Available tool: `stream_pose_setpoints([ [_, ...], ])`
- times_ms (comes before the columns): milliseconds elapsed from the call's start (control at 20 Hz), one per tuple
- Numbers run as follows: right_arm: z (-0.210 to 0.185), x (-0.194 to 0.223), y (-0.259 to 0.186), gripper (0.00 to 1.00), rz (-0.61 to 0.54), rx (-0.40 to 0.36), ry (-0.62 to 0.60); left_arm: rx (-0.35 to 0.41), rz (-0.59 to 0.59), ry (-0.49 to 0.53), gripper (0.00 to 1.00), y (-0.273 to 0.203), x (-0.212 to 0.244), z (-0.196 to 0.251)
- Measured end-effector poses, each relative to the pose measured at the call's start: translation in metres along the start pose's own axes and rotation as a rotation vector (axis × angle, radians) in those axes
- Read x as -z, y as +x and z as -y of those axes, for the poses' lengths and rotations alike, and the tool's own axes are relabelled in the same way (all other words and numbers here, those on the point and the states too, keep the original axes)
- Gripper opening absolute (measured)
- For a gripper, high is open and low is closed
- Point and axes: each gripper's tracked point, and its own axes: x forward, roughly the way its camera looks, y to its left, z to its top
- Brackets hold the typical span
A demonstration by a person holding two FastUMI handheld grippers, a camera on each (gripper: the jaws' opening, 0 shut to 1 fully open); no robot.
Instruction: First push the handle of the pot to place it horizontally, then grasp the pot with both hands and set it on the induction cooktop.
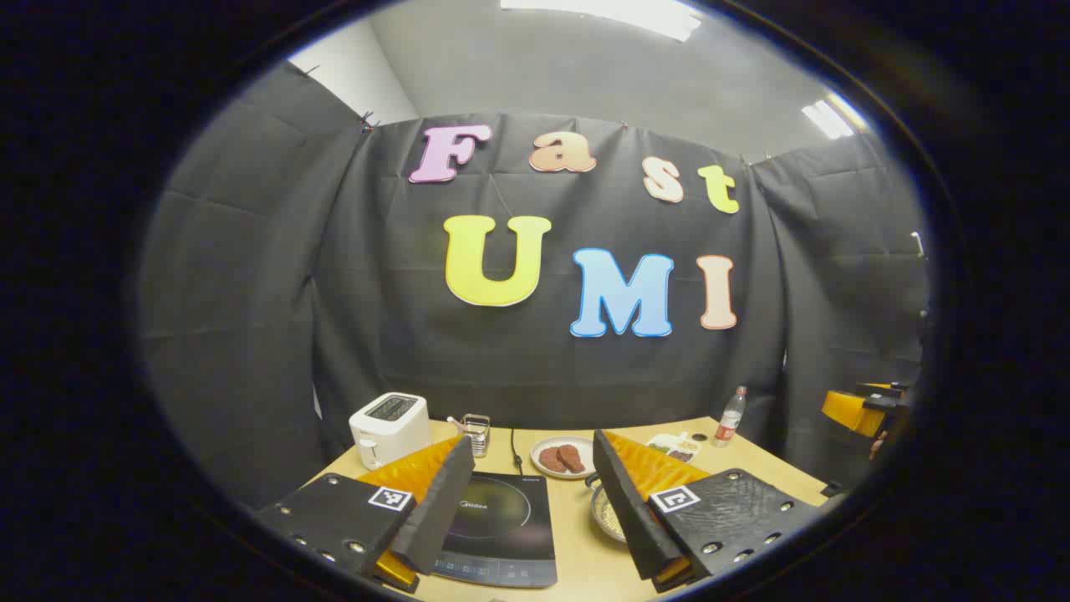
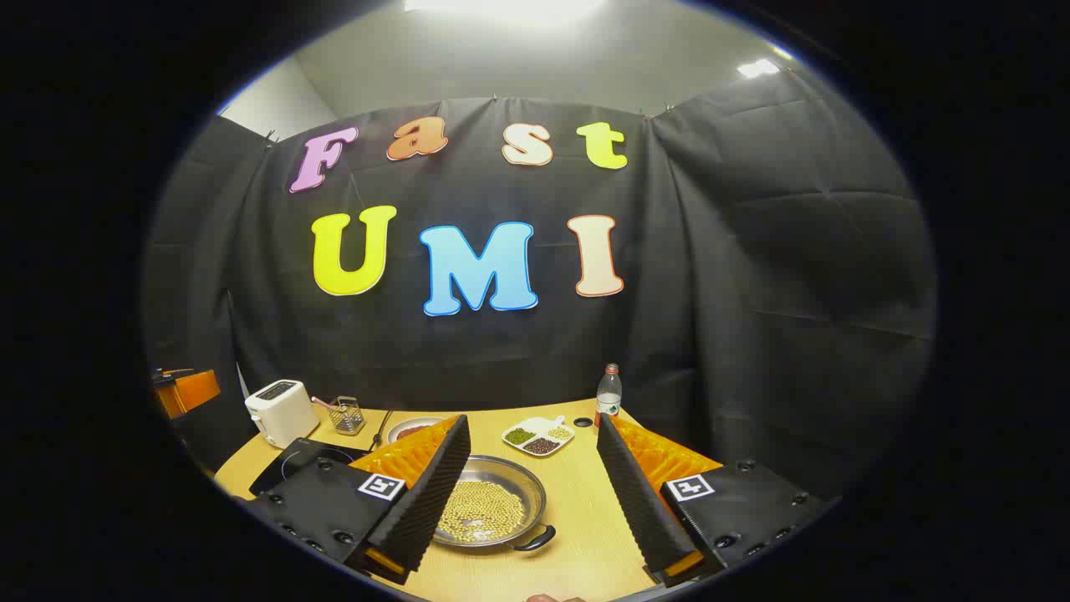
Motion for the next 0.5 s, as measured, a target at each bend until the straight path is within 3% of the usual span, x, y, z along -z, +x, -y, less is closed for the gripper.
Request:
stream_pose_setpoints([
  [500,-0.0070,0.0041,-0.0097,0.97,-0.017,-0.016,0.010,0.027,0.006,0.022,0.85,-0.0072,0.0026,0.0061],
])
